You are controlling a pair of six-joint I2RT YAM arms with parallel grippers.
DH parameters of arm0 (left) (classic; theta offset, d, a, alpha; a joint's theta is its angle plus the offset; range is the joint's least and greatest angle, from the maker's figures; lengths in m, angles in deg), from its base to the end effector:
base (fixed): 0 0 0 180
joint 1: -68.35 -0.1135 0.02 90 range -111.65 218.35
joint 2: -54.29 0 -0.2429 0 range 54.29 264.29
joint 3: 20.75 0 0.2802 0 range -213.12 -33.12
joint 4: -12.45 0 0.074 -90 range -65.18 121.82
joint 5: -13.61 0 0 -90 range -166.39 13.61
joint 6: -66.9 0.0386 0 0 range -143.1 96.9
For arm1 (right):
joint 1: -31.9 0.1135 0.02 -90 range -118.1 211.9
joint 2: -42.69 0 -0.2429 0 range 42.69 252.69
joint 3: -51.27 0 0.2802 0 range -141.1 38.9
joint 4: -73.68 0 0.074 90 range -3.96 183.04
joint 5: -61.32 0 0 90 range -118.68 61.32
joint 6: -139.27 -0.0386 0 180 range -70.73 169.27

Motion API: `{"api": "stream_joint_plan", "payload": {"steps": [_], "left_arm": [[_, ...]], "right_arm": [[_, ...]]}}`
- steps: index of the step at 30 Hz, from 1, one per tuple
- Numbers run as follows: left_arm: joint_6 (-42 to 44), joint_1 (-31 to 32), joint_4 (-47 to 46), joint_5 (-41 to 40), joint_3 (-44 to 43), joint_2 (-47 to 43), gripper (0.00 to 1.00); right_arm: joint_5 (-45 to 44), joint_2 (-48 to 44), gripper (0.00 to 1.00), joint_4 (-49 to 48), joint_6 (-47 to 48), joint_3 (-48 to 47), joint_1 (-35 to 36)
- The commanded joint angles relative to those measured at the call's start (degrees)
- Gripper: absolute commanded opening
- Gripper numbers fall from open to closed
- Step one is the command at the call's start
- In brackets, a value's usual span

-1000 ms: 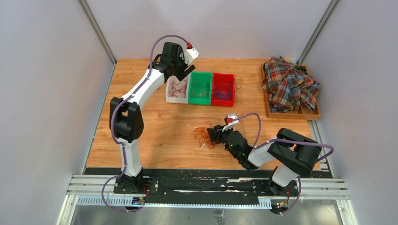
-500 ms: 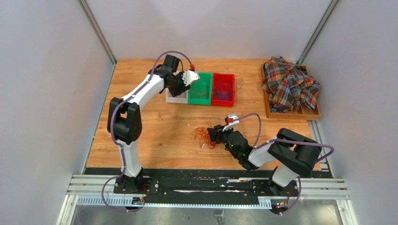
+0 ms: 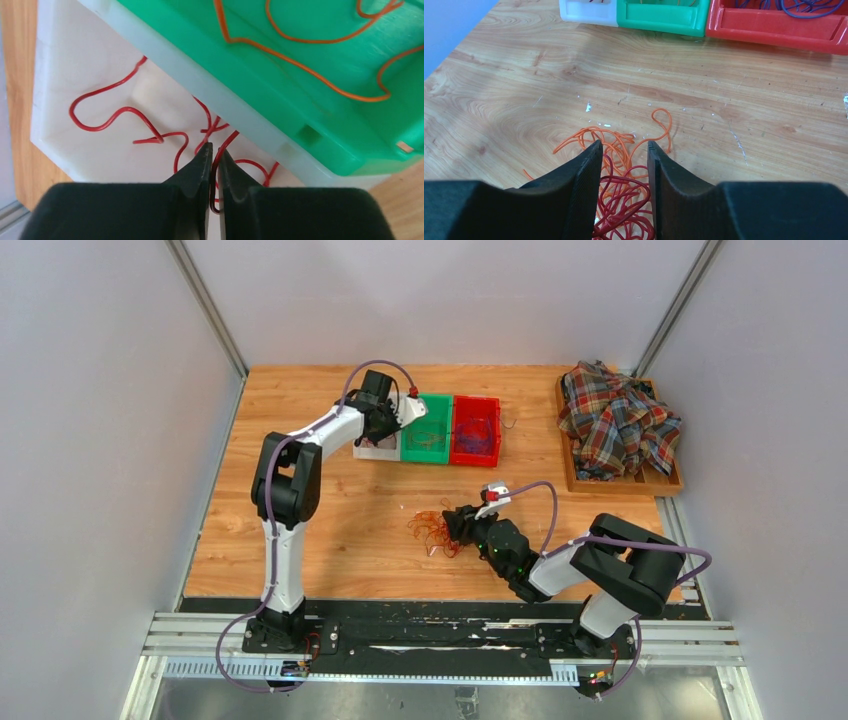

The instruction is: Untangle the cables

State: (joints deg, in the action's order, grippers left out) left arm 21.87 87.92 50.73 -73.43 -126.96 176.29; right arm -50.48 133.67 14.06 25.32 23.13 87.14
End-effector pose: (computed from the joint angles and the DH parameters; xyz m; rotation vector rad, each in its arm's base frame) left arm 0.4557 -0.1641 0.1521 1.3614 2.1165 0.1160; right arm 0.1610 0.2068 0.1009 -0.1557 1.6691 0.7490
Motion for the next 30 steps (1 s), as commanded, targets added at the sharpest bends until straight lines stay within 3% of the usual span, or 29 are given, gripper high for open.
{"api": "stream_joint_plan", "payload": {"steps": [1, 3, 5, 7, 18, 22, 30], "left_arm": [[-0.1, -0.3, -6.2, -2.5, 0.9, 0.5, 0.11], [-1.2, -0.3, -4.3, -0.7, 0.6, -0.2, 0.16], [-2.0, -0.3, -1.3, 1.7, -0.4, -1.6, 0.36], [-2.4, -0.3, 1.3, 3.0, -1.6, -3.6, 0.47], [-1.7, -0.4, 21.6, 11.0, -11.6, -13.6, 0.91], [-2.2, 0.2, 25.6, 17.5, -6.9, -20.1, 0.92], [-7.3, 10.1, 26.6, 27.7, 18.5, -33.3, 0.82]], "right_arm": [[-2.0, 0.3, 0.38, -2.6, 0.4, 0.8, 1.6], [-1.9, 0.4, 0.38, -2.9, 0.5, 0.9, 1.5], [-2.1, 0.4, 0.40, -3.1, 0.5, 1.0, 1.5], [-2.3, 0.2, 0.44, -3.2, 0.5, 1.2, 1.5], [-5.6, -1.8, 0.62, -5.7, -0.4, 3.5, 1.4], [-5.6, -3.8, 0.64, -4.6, -0.2, 3.7, 1.4], [-7.1, -9.6, 0.61, -1.4, 1.0, 4.8, 1.4]]}}
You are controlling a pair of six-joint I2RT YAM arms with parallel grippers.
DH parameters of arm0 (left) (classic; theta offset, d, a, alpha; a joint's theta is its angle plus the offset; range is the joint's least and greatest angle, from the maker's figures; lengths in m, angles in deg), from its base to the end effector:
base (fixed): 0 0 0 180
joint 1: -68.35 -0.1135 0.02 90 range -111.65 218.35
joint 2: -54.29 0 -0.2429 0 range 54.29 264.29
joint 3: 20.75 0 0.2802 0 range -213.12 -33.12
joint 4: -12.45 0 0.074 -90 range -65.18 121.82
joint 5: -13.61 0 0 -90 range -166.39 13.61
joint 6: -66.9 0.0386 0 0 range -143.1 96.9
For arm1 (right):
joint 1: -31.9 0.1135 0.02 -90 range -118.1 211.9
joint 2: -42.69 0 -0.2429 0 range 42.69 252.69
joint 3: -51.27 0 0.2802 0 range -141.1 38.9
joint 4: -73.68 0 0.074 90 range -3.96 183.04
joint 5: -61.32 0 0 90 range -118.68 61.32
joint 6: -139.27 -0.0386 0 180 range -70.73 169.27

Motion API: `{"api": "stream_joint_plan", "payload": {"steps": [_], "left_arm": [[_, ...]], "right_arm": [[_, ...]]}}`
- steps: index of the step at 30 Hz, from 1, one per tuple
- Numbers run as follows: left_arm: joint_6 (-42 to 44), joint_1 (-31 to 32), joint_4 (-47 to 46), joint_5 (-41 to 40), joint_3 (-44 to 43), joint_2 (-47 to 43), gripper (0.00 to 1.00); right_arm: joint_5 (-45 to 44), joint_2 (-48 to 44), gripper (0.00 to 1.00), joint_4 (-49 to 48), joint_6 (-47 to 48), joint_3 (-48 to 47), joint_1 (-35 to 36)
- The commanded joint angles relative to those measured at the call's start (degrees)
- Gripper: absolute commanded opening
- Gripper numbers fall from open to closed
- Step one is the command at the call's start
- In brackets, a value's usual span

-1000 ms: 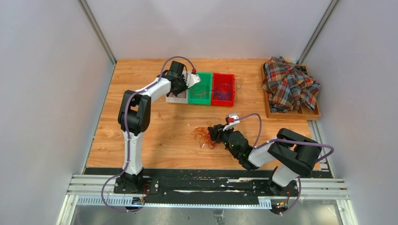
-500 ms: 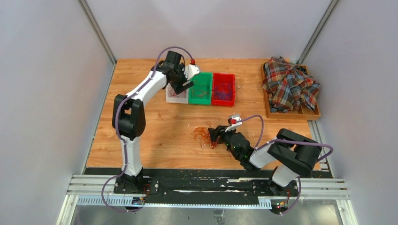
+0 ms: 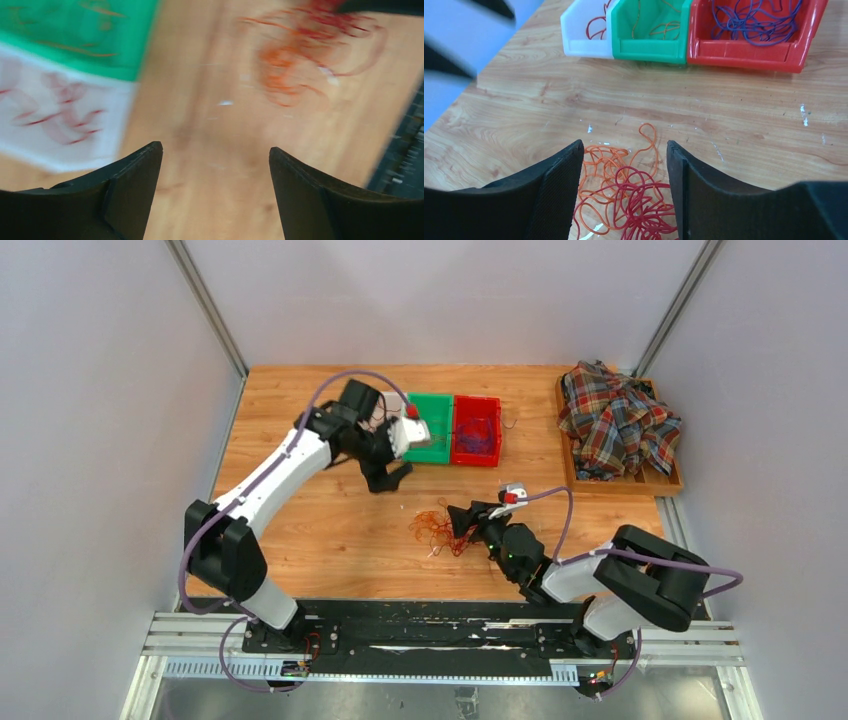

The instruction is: Untangle the cables

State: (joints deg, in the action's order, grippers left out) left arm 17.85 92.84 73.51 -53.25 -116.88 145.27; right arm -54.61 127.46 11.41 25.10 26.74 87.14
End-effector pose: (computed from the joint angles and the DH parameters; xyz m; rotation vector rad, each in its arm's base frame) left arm 0.3255 -0.1649 0.2908 1.4667 1.9959 -0.3924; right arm 0.1539 0.1921 0.1160 -0.0587 1.5865 0.7486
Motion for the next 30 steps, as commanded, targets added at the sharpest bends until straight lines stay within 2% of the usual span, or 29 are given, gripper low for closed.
{"api": "stream_joint_plan", "payload": {"steps": [1, 7, 20, 24, 30], "left_arm": [[-4.6, 7.1, 3.2, 7.6, 10.3, -2.4, 0.80], [-12.6, 10.9, -4.5, 6.2, 14.0, 1.2, 0.76], [-19.2, 13.0, -12.3, 3.3, 14.0, 9.3, 0.64], [-19.3, 13.0, -13.3, 1.1, 15.5, 9.5, 0.54], [-15.5, 13.0, -12.8, -4.2, 16.5, 7.0, 0.28]], "right_arm": [[-3.2, -4.5, 0.61, 2.2, 1.9, 1.3, 1.4], [-5.4, -10.6, 0.59, 9.6, 2.4, 1.4, 1.4], [-6.7, -9.1, 0.54, 7.6, 2.2, 2.8, 1.4], [-6.5, -8.3, 0.53, 6.8, 2.5, 2.7, 1.4], [-6.5, -7.9, 0.52, 6.5, 2.5, 2.7, 1.4]]}}
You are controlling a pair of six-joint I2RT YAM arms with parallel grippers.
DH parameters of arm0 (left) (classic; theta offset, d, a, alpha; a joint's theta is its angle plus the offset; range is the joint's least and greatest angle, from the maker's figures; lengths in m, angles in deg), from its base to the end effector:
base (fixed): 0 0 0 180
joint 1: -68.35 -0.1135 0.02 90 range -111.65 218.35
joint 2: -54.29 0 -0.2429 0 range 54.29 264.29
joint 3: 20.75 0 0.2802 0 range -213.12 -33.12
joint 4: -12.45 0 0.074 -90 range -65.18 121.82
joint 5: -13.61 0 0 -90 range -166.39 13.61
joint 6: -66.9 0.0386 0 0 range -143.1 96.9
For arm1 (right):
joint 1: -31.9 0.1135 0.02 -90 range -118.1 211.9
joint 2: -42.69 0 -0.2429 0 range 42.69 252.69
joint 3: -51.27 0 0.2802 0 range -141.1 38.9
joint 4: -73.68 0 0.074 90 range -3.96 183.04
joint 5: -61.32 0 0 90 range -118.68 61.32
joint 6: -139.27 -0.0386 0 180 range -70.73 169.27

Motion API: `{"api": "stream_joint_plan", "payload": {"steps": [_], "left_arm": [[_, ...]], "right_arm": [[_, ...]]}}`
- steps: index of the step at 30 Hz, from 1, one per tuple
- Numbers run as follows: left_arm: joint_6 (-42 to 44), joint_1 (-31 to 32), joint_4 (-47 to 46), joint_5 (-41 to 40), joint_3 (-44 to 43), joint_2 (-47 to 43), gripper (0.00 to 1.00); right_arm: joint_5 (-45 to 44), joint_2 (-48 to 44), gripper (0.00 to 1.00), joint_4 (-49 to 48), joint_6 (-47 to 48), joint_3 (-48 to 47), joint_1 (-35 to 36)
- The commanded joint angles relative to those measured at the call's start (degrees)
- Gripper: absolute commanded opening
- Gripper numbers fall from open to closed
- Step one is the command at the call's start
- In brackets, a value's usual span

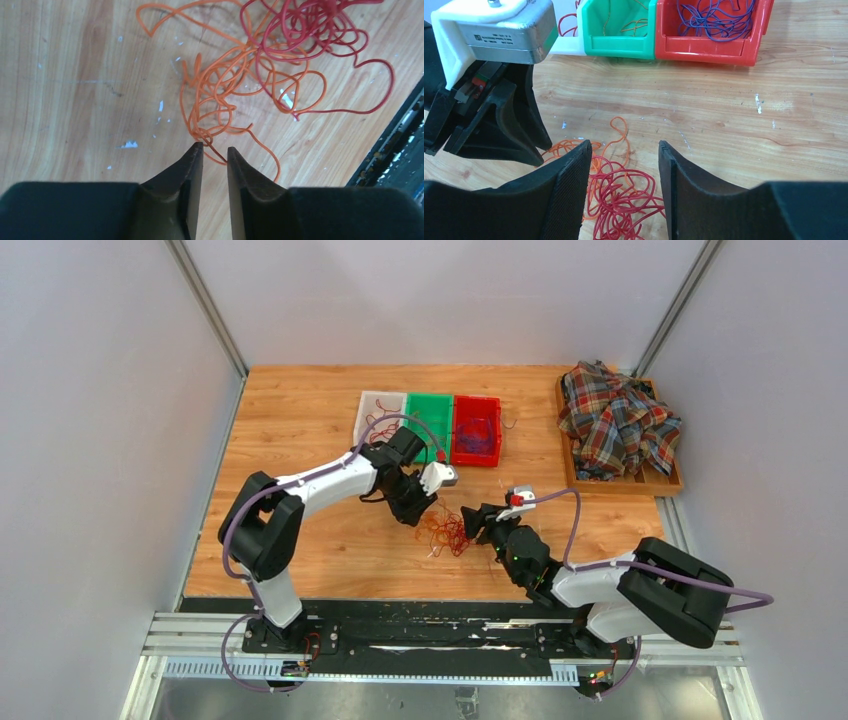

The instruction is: Untangle the cables

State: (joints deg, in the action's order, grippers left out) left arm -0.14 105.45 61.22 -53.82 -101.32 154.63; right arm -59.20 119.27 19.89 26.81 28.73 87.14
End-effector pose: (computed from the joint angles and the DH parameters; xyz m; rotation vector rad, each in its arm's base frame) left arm 0.2841 -0.2334 0.1556 1.4698 2.3344 -0.6102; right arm 0.1503 0.1822 0.1225 -0.0336 1.6109 0.6408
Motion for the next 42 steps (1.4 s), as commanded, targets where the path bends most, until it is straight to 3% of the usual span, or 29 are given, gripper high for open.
{"api": "stream_joint_plan", "payload": {"steps": [1, 10, 21, 29, 33, 42], "left_arm": [[2.8, 0.3, -0.5, -3.7, 1.3, -3.1, 0.25], [4.4, 0.3, 0.5, -5.6, 0.7, -4.6, 0.01], [7.8, 0.3, 12.0, -2.9, -9.3, -10.8, 0.01], [7.7, 0.3, 20.8, 1.9, -19.9, -15.3, 0.01], [7.1, 0.3, 23.2, 4.1, -22.8, -16.6, 0.01], [8.7, 0.5, 27.9, 5.7, -27.6, -17.6, 0.01]], "right_arm": [[-1.9, 0.4, 0.52, -2.0, 0.9, 0.7, 1.4], [-1.6, 0.5, 0.51, -2.0, 1.1, 0.7, 1.4], [-0.5, 0.7, 0.53, -1.8, 2.2, 0.1, 1.4], [6.8, -0.6, 0.68, -1.6, 7.0, -2.8, 1.6], [9.1, -4.8, 0.80, 4.5, 13.0, -8.0, 2.8], [14.0, -9.9, 0.83, 6.6, 18.5, -14.0, 2.9]]}}
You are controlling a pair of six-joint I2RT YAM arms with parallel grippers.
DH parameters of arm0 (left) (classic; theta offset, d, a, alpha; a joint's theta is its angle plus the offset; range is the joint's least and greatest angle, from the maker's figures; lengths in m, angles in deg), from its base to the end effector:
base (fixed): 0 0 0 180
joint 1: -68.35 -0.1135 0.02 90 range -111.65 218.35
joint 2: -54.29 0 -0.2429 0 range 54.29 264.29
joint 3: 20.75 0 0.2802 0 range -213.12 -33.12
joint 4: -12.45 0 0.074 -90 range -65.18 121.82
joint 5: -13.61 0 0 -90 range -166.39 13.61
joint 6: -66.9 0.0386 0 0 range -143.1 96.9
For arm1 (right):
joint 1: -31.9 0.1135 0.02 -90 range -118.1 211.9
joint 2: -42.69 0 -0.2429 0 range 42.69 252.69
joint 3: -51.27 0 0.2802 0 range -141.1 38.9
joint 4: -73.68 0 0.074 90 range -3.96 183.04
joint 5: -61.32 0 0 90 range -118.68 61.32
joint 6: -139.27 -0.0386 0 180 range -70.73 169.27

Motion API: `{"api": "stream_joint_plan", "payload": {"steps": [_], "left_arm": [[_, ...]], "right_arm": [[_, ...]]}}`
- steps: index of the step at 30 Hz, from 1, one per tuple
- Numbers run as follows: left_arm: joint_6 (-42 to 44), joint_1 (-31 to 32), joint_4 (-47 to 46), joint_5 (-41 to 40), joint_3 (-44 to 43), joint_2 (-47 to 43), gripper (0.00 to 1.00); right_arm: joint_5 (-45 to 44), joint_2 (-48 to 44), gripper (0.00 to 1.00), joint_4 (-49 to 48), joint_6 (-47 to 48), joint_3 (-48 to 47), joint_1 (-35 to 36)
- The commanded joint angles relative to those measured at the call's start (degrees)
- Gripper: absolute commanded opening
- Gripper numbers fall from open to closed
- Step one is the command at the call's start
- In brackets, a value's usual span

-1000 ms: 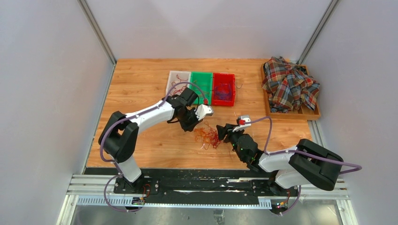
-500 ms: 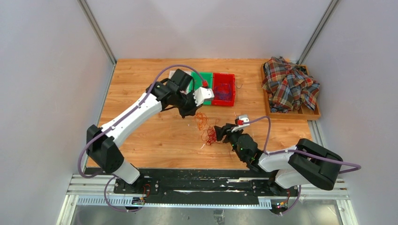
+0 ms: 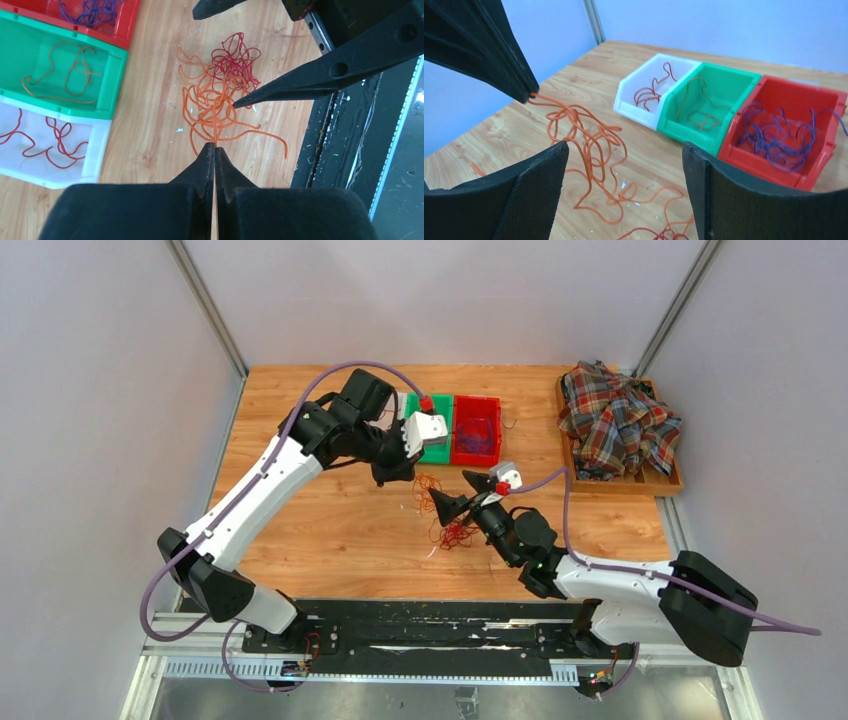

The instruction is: Untangle the cables

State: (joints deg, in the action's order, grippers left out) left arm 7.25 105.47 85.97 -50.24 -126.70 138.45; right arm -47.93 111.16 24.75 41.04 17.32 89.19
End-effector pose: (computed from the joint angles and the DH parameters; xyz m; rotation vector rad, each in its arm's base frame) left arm 0.2471 -0.2083 0.3739 1.5157 1.9163 -0.6145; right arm 0.1559 0.2192 0.2081 -0.2898 1.3411 0.7441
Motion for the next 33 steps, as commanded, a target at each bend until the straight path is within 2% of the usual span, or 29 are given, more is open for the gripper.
{"api": "stream_joint_plan", "payload": {"steps": [1, 13, 17, 24, 33], "left_arm": [[1.4, 0.5, 3.3, 2.1, -2.1, -1.7, 0.01], [1.3, 1.8, 3.6, 2.6, -1.6, -3.5, 0.01], [0.2, 2.1, 3.7, 3.1, -2.2, -3.9, 0.01], [-2.8, 2.2, 4.7, 6.0, -0.8, -4.6, 0.01], [-3.9, 2.3, 4.6, 7.4, 1.7, -4.6, 0.01]], "right_arm": [[3.6, -2.3, 0.83, 2.2, 4.8, -3.1, 0.8], [11.2, 1.1, 0.82, 4.1, 6.4, -8.8, 0.8], [7.7, 3.4, 0.80, 2.1, 7.3, -9.4, 0.8], [0.4, 7.0, 0.75, -7.9, 6.2, -9.0, 0.6], [0.5, 10.5, 0.74, -10.7, 4.6, -9.0, 0.0]]}}
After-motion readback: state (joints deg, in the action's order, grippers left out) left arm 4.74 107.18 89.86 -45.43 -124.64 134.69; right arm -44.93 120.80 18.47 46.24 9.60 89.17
